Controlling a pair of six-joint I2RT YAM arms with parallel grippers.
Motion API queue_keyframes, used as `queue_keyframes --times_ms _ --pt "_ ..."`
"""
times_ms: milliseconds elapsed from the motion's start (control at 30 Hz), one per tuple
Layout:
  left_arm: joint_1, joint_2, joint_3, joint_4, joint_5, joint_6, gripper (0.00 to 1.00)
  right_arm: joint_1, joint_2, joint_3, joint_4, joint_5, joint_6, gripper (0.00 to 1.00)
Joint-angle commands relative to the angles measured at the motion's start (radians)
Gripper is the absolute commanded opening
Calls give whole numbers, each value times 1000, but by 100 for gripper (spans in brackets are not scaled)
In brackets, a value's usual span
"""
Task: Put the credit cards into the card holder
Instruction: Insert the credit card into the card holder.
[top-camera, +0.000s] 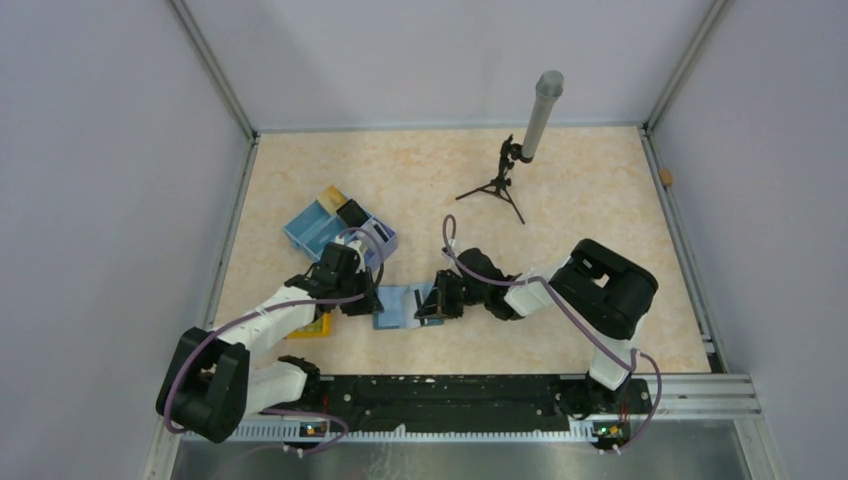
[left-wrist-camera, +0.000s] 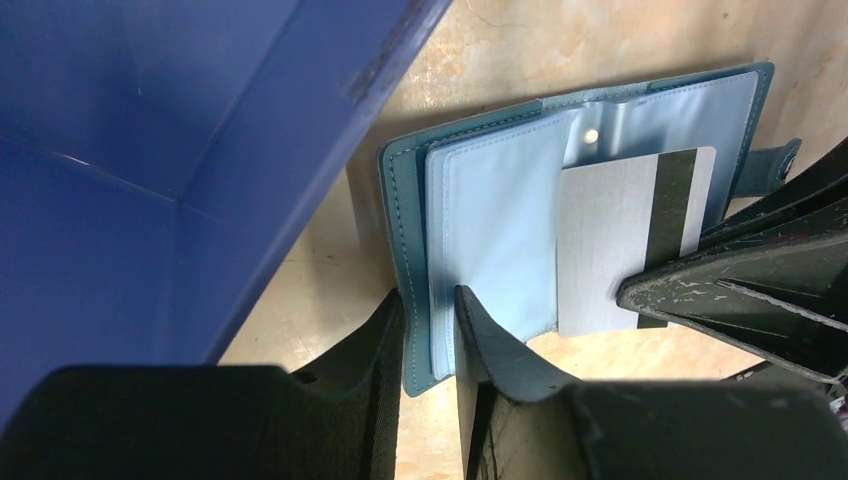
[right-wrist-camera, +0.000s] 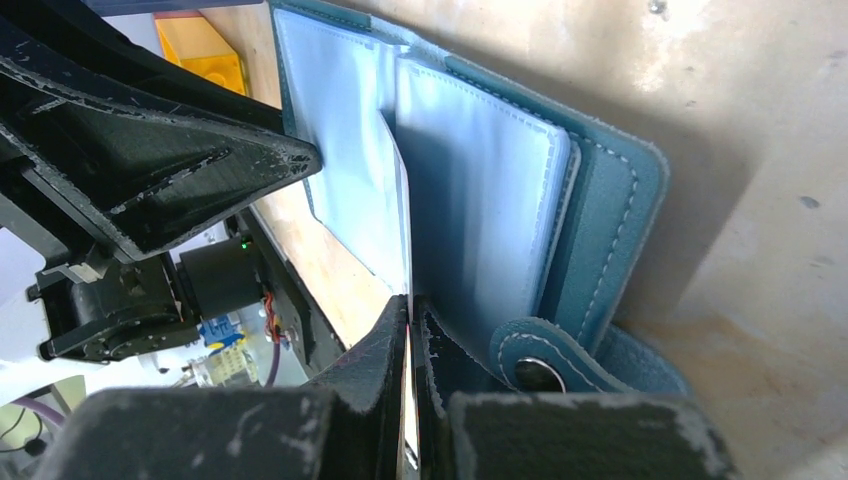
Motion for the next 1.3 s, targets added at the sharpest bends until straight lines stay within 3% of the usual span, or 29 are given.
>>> queue_keyframes --times_ms 0,1267 --pt "0 11 19 -17 -28 15 25 -3 46 22 -73 8 -29 0" --pt "0 16 19 -14 -13 15 25 -2 113 70 -51 169 14 0"
